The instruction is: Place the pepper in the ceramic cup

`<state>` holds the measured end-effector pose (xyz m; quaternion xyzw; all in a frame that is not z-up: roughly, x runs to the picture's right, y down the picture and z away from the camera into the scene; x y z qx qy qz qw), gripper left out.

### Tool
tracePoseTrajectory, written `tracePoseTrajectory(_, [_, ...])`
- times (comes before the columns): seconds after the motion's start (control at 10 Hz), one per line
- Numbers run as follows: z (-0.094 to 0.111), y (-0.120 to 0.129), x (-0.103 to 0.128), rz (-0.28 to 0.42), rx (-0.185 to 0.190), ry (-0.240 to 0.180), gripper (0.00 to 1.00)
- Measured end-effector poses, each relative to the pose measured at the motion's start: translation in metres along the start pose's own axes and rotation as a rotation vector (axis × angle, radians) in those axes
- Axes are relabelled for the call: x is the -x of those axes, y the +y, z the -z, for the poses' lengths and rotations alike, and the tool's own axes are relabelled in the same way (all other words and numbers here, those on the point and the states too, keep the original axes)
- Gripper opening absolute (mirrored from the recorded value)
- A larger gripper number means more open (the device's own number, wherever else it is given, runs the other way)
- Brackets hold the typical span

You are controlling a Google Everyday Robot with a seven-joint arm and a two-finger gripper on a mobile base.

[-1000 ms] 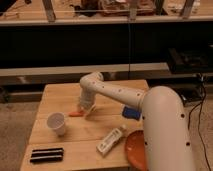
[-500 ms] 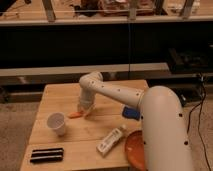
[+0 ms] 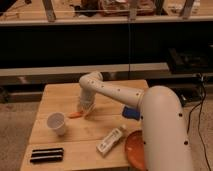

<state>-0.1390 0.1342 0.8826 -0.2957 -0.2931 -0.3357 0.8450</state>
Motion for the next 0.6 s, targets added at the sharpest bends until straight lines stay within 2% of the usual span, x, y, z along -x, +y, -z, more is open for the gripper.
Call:
tracePoseTrajectory(0.1, [-0.0001,0.0001,-0.0001,0.0,0.0,0.0,0.65])
tracePoseTrajectory(0.2, [-0.0003,0.0004,-0.0003,0.0,0.001,0.0,0.67])
tracePoseTrajectory(0.5, [-0.0008,0.0018,-0.0024,0.0,0.003,0.003,0.67])
tracePoseTrajectory(0.6, [-0.0033,0.0025,-0.0084,0.021,0.012,0.002,0.67])
